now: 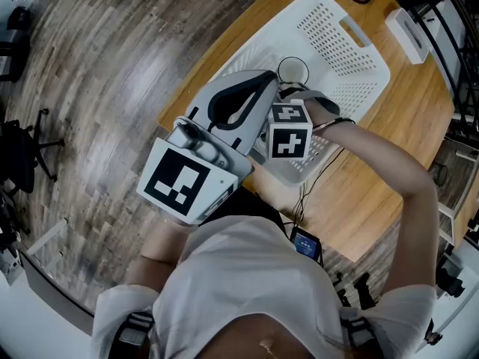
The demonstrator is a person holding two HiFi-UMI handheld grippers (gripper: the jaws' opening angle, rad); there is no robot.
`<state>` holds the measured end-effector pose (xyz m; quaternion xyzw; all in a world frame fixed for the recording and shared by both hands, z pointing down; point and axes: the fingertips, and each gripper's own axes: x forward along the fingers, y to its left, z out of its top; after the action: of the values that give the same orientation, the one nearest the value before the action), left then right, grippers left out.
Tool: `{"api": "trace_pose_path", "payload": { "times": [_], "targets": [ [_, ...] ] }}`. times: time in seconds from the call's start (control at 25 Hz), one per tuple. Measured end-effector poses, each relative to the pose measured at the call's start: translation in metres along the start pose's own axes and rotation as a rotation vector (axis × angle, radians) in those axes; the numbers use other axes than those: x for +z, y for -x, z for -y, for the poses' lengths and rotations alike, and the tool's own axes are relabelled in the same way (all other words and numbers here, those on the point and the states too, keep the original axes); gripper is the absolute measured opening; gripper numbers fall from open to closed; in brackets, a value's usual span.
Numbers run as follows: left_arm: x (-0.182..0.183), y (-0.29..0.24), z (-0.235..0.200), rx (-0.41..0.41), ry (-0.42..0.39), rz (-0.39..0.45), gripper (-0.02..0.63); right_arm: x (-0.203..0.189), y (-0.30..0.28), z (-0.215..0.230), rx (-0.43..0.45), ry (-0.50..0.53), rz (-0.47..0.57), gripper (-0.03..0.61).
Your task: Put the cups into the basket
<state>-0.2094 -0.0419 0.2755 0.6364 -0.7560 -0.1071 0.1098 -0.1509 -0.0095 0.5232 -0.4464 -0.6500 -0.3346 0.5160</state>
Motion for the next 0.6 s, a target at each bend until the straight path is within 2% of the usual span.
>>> {"api": "trace_pose_path", "payload": {
  "times": [0.16,0.36,0.6],
  "targets": [
    [-0.001,-0.001,-0.001,-0.005,-0.014,0.004,0.008,-0.006,-0.014,-0.002,0.006,0.03,-0.031,0.411],
    [-0.003,-0.001,0.001,-0.003,0.017,-0.005,0.008,-0.008,-0.021,-0.003,0.01,0.007,-0.035,0.411],
    [-0.009,0.001,-0.002,-0.001,0.002,-0.003,0.008,-0.015,-0.023,-0.002,0.023,0.0,-0.059,0.411]
  ]
}}
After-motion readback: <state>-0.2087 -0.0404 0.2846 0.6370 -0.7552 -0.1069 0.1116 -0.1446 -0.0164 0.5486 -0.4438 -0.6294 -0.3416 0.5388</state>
